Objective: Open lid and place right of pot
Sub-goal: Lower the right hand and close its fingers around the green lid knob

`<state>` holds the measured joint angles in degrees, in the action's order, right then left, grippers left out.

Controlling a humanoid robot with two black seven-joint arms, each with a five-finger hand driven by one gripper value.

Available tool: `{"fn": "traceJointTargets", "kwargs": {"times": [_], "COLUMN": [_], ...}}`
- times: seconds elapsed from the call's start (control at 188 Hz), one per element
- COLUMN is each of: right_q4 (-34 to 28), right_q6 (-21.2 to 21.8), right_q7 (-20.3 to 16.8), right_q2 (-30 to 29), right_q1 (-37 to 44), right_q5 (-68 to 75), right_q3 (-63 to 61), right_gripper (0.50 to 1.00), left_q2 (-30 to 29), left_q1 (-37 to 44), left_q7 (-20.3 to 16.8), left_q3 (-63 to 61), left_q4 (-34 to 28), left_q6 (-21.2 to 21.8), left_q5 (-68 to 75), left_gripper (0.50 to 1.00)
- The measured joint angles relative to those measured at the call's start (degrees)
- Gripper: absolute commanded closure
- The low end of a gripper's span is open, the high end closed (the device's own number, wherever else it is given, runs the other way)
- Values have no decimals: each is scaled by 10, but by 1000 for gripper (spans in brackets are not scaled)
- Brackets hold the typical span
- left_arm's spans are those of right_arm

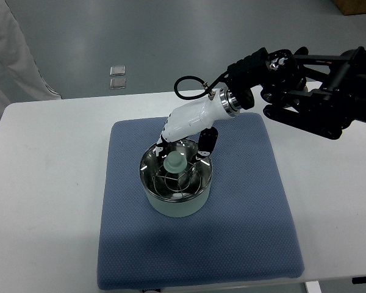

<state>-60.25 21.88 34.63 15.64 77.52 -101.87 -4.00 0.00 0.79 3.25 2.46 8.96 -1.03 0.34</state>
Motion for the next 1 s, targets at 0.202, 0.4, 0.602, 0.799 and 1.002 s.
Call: {"fn": "traceJointTargets", "kwargs": {"times": [0.202, 0.4, 0.602, 0.799, 1.002], "right_q4": [0, 0, -1, -1, -1], "right_q6": [-7, -8, -9, -8, -5], "right_q7": [0, 0, 1, 2, 3], "right_q2": [-1, -1, -3, -3, -3], "right_q1": [-5, -10, -11, -11, -9], "right_q5": [0, 2, 5, 5, 5], "right_q3": [-1, -3, -3, -3, -3], "right_gripper": [791, 812, 814, 887, 944], "left_q2": [0, 0, 0, 0, 0], "left_q1": [0, 0, 0, 0, 0], "left_q7": [0, 0, 0, 0, 0], "left_q3": [0, 0, 0, 0, 0], "left_q4": [0, 0, 0, 0, 0], "left_q6": [0, 0, 0, 0, 0], "left_q5": [0, 0, 0, 0, 0], "left_gripper": [500, 500, 500, 500, 500]}}
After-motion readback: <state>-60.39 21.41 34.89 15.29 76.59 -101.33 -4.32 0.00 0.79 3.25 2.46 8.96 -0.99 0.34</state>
